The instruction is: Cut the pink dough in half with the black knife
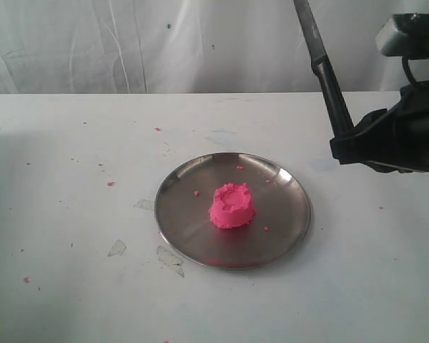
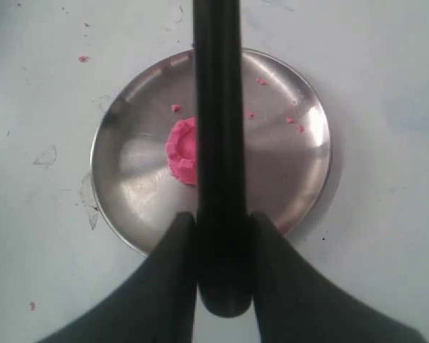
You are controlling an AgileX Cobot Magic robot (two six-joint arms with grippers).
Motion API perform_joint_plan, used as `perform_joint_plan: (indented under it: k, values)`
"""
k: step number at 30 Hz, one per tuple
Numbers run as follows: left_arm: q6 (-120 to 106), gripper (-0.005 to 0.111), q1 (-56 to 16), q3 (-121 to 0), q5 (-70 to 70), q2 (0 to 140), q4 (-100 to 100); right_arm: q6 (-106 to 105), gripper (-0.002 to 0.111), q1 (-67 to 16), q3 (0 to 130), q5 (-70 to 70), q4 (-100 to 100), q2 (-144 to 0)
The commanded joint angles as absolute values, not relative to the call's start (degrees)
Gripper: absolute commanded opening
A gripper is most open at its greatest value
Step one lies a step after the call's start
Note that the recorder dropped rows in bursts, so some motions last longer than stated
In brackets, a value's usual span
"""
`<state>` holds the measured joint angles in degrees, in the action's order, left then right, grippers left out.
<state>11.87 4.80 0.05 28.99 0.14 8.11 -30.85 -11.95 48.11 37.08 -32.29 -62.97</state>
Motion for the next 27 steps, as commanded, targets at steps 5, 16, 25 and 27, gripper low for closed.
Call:
perform_joint_plan:
  k: [5, 16, 25, 27]
  values:
    - [23.35, 0.0, 4.4, -9.13, 53.39, 0.63, -3.97, -30.68, 0.0, -11.93, 47.87, 36.1, -34.12, -62.53]
    - [28.72, 0.0, 4.4, -28.02, 37.82, 24.09, -34.35, -30.68, 0.0, -11.93, 47.87, 35.86, -36.17, -62.53]
    - [53.47, 0.0, 2.21, -28.02, 66.51, 53.97, -57.26, -30.9, 0.0, -11.93, 47.87, 35.53, -35.77, -62.53]
    - [51.29, 0.0, -0.11, -28.02, 68.4, 59.23, -60.16, -31.33, 0.0, -11.93, 47.87, 35.53, -35.77, -62.53]
